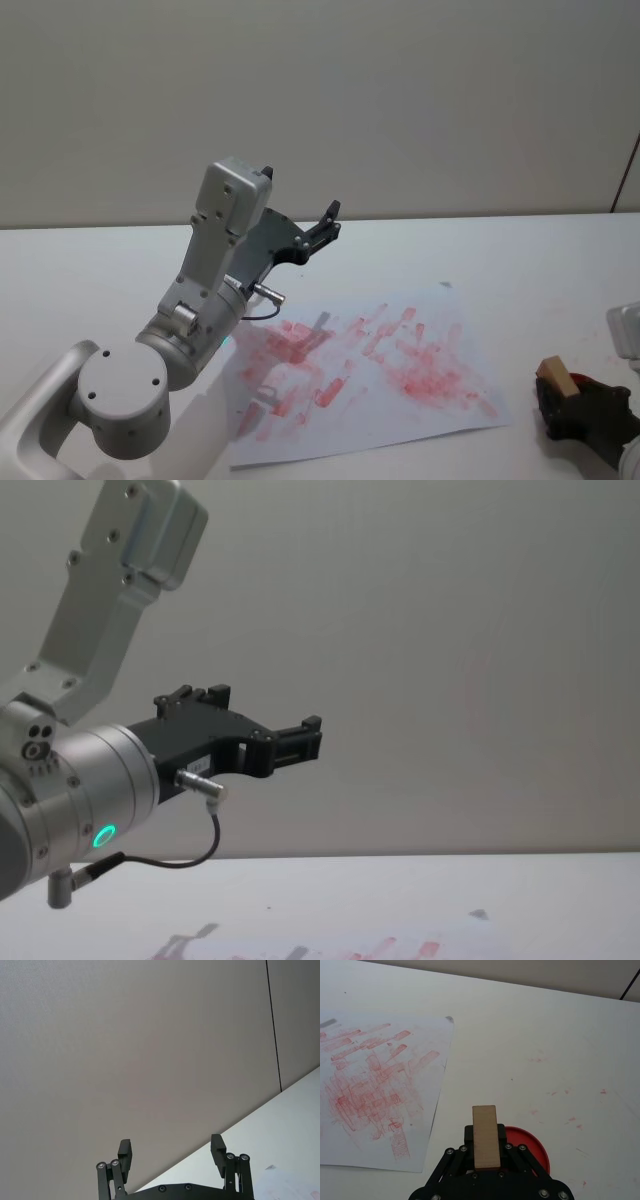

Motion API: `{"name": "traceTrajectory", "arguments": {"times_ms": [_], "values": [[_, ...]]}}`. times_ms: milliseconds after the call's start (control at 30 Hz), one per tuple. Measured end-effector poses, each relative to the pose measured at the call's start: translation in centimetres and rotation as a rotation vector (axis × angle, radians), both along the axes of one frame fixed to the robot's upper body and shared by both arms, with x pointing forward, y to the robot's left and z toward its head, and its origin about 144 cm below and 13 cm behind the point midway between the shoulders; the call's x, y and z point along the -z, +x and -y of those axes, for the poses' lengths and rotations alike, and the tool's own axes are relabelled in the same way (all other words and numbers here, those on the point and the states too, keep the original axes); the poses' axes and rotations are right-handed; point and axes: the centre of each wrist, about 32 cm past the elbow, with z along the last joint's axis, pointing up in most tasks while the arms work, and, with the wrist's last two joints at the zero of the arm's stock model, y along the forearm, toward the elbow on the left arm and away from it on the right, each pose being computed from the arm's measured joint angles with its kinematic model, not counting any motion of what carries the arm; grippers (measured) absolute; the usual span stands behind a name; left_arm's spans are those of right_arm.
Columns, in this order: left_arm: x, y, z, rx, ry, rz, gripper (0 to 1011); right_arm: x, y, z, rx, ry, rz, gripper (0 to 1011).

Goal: Use the one hand to pick up the stamp and affix it onto the A4 paper.

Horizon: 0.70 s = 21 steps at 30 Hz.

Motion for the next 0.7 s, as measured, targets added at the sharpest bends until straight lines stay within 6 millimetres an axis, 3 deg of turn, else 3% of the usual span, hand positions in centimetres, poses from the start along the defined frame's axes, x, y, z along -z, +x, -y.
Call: {"name": "traceTrajectory", "arguments": {"times_ms": [700], "values": [[0.0,0.0,0.0,0.0,0.0,0.0,1001,0.0,0.0,0.0,0.0,0.0,0.0,219]]}}
